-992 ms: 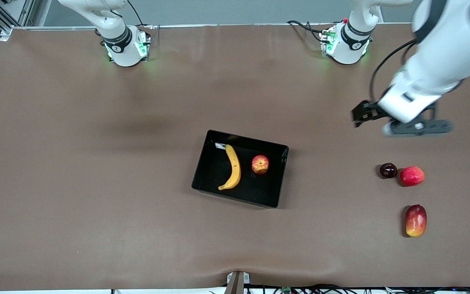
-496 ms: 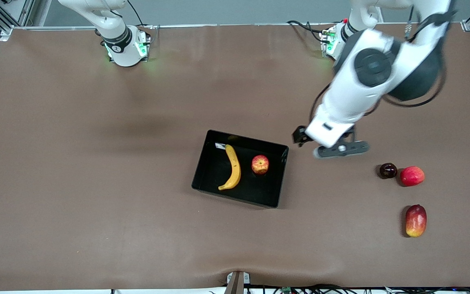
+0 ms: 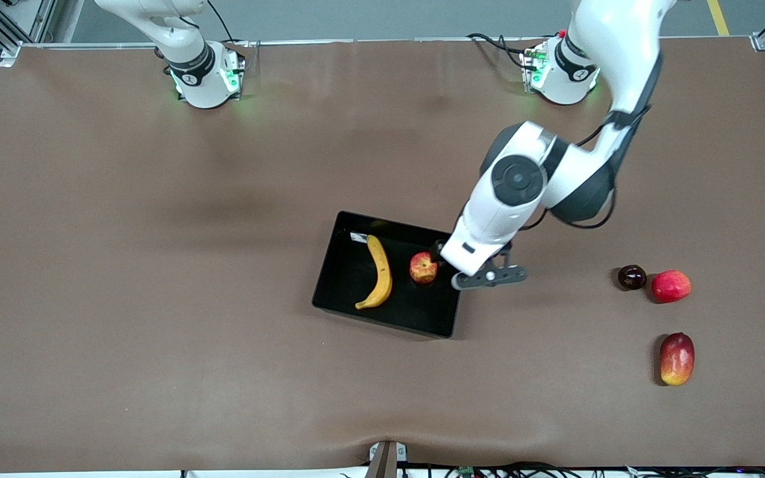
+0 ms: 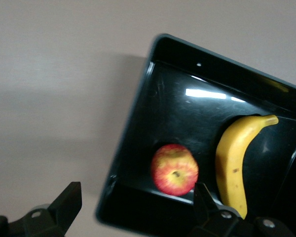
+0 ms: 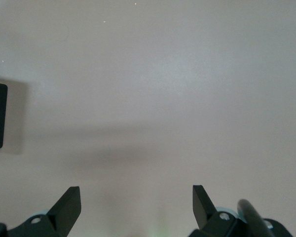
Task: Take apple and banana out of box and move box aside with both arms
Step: 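Lower the left gripper and grasp the red apple in the tray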
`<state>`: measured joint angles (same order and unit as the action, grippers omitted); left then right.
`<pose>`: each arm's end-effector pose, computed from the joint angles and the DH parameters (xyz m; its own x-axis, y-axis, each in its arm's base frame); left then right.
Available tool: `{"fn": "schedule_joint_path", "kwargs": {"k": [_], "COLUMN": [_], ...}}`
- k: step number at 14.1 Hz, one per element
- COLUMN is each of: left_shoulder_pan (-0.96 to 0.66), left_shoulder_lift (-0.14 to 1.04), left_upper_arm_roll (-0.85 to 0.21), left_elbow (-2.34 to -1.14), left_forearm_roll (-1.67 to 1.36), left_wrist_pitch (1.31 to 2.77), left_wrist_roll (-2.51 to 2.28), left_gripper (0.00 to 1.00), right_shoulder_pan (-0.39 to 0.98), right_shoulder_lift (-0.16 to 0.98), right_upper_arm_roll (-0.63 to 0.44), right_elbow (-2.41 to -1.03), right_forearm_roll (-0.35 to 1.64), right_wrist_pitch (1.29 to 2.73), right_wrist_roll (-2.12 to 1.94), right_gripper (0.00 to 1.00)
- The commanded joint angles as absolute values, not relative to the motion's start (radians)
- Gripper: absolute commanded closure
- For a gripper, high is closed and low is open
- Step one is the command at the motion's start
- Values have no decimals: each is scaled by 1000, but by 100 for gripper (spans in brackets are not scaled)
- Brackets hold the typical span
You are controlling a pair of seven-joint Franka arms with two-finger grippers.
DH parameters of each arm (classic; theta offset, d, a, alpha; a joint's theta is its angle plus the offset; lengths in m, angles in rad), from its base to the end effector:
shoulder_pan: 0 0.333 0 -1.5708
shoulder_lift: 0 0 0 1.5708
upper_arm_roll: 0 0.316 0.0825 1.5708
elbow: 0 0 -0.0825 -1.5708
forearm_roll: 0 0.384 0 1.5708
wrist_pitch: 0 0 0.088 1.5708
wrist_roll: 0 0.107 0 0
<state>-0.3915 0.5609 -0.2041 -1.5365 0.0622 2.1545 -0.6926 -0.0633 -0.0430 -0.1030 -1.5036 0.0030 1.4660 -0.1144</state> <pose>0.5975 -0.3749 0.3396 0.9949 0.0993 0.0186 0.0974 -0.9916 0.0854 0.5226 -0.0888 0.6698 0.9987 -0.0515 0.0060 -0.0515 -0.9987 -0.0068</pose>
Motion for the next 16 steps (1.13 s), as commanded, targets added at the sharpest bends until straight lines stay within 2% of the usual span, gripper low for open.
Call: {"fn": "schedule_joint_path", "kwargs": {"k": [1, 8, 16], "left_shoulder_pan": [-436, -508, -506], "left_shoulder_lift": [643, 738, 761], "left_upper_arm_roll": [-192, -184, -184], "left_elbow": [-1448, -1433, -1450], "left_forearm_roll": [84, 133, 204], "left_wrist_pitch": [2181, 2243, 2240], "left_wrist_roll": [-710, -825, -833], "left_gripper": [0, 0, 0], "right_shoulder_pan": [-71, -64, -72], "right_shoulder_lift": [-37, -29, 3], "right_upper_arm_roll": [-98, -98, -98], "right_elbow": [-1497, -1497, -1497], "right_forearm_roll": [-2, -14, -20], "right_wrist_pitch": [1466, 1466, 1506], "right_wrist_roll": [-126, -129, -127], "right_gripper": [0, 0, 0]}}
